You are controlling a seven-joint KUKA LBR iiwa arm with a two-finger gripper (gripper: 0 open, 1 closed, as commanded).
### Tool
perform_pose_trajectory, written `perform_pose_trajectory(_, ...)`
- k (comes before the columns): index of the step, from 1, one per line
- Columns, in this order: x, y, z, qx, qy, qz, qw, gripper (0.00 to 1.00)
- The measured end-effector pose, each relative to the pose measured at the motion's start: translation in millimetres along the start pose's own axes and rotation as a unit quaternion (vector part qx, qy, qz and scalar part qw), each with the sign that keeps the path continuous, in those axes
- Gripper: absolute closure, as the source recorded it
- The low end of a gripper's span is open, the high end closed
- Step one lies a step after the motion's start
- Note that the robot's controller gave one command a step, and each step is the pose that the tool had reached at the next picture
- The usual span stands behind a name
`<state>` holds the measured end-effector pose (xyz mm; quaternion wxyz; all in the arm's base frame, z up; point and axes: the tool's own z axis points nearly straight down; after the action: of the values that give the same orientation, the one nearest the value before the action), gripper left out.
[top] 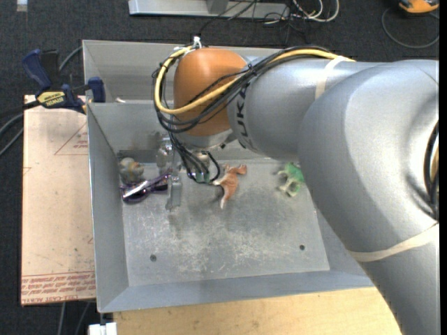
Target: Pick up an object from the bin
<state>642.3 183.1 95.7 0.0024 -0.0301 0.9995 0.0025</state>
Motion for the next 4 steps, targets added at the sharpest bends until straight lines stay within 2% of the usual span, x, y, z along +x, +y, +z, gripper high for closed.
perform_pose_trajectory(1,34.8,44.4,-14.7,0.000,-0.0032,-0.118,0.9931,1.00)
perform_pose_trajectory(2,34.7,43.9,-14.6,0.000,-0.0030,-0.117,0.9931,0.00)
perform_pose_trajectory(3,34.6,43.8,-14.6,-0.001,-0.0035,-0.117,0.9931,0.00)
perform_pose_trajectory(4,-2.9,65.0,-95.6,-0.002,-0.0103,-0.133,0.9910,0.00)
